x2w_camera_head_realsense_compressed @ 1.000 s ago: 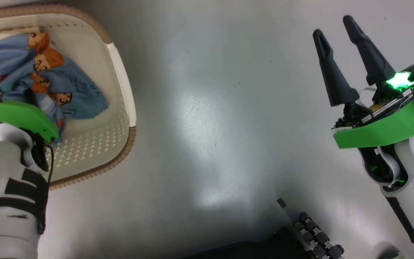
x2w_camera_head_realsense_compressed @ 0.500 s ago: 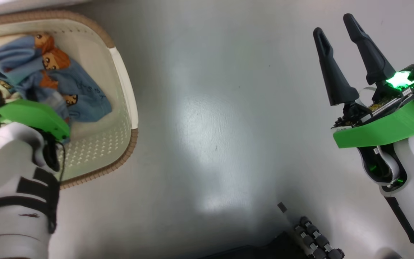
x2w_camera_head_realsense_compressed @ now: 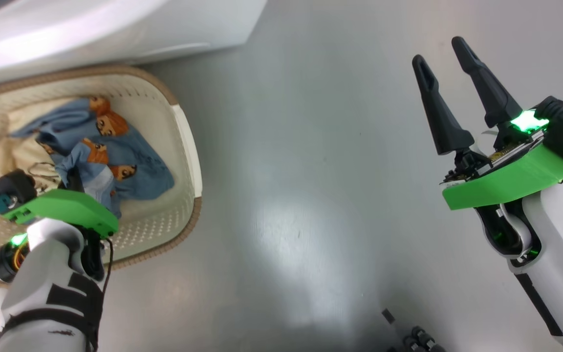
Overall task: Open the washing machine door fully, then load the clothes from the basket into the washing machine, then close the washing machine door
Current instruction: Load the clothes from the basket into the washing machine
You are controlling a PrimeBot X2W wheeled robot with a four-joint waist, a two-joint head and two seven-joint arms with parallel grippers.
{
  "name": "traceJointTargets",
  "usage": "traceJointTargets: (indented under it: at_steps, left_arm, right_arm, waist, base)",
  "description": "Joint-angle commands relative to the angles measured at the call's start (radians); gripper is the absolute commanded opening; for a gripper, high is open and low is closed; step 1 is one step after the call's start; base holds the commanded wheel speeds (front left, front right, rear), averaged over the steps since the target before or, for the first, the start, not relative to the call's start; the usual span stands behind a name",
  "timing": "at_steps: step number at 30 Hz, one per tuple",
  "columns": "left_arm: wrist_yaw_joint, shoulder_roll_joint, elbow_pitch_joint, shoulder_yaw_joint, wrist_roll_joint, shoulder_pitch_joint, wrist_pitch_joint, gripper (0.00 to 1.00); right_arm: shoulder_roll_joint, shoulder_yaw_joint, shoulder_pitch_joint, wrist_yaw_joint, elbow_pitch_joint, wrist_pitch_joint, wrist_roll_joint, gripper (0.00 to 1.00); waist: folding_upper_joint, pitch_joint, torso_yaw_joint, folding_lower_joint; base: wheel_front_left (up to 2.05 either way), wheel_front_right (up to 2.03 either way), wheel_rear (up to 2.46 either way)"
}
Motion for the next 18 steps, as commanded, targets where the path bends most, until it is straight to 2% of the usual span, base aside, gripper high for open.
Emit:
traceJointTargets:
  at_steps: [1,6,18]
  left_arm:
    - [-0.008,0.025,-0.014,0.015,-0.007,0.056,-0.015,0.0]
    - [-0.041,0.022,-0.056,0.016,-0.006,0.099,-0.021,0.0]
    - [-0.077,0.003,-0.301,0.049,0.029,0.277,-0.021,0.0]
  right_arm:
    - [-0.003,0.017,0.059,0.006,-0.012,-0.008,0.011,1.0]
    - [0.001,0.019,0.082,0.006,0.007,-0.008,0.014,1.0]
    - [0.015,0.027,0.143,0.006,0.045,-0.008,0.014,1.0]
  waist:
    - [-0.0001,-0.071,0.014,0.0]
    - [-0.0001,-0.144,0.028,0.0]
    - [-0.0001,-0.33,0.053,0.0]
  base:
    - [0.0,0.0,0.0]
    - [0.0,0.0,0.0]
    - [0.0,0.0,0.0]
